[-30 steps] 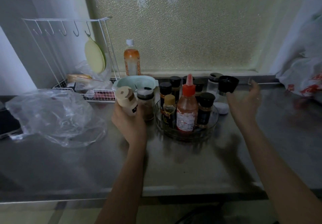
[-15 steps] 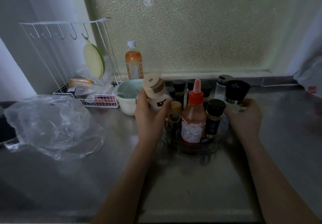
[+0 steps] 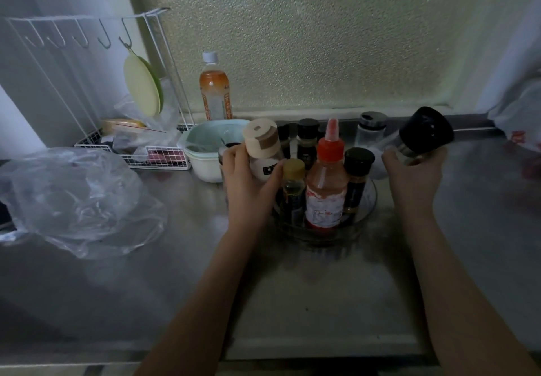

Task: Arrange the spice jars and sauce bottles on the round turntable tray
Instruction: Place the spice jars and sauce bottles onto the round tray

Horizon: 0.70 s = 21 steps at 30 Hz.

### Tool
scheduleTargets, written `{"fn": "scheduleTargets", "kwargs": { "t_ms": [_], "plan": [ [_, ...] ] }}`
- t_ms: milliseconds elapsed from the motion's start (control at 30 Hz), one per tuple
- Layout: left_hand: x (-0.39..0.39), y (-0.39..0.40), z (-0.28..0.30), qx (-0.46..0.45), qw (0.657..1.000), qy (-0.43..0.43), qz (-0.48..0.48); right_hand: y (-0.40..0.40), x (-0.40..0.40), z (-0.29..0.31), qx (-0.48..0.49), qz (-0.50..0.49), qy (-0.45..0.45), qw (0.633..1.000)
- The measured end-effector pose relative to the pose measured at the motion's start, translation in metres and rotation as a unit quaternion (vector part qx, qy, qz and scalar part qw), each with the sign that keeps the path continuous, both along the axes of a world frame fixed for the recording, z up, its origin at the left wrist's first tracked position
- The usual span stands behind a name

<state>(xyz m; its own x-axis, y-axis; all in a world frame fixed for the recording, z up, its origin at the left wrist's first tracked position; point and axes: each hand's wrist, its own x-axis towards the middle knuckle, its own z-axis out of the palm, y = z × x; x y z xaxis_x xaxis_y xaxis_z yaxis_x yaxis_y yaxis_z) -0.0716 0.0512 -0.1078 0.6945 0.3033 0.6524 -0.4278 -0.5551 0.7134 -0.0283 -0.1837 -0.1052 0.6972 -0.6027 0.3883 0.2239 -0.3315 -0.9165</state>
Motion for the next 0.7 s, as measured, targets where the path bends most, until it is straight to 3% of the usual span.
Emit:
{"fn": "scheduleTargets", "kwargs": {
  "t_ms": [233, 500, 600, 700],
  "plan": [
    [-0.004, 0.001, -0.001, 0.029, 0.999, 0.014, -0.026, 0.008, -0.005, 0.003, -0.012, 0.102, -0.049, 0.994],
    [0.008, 0.006, -0.009, 0.016, 0.997, 0.048, -0.063, 0.018, -0.007, -0.006, -0.125, 0.190, 0.000, 0.974],
    [0.014, 0.007, -0.013, 0.034, 0.996, 0.054, -0.069, 0.017, -0.005, -0.010, -0.107, 0.236, 0.010, 0.966],
    [0.017, 0.009, -0.015, 0.030, 0.995, 0.058, -0.079, 0.020, -0.005, -0.013, -0.123, 0.216, -0.016, 0.968]
  ]
}}
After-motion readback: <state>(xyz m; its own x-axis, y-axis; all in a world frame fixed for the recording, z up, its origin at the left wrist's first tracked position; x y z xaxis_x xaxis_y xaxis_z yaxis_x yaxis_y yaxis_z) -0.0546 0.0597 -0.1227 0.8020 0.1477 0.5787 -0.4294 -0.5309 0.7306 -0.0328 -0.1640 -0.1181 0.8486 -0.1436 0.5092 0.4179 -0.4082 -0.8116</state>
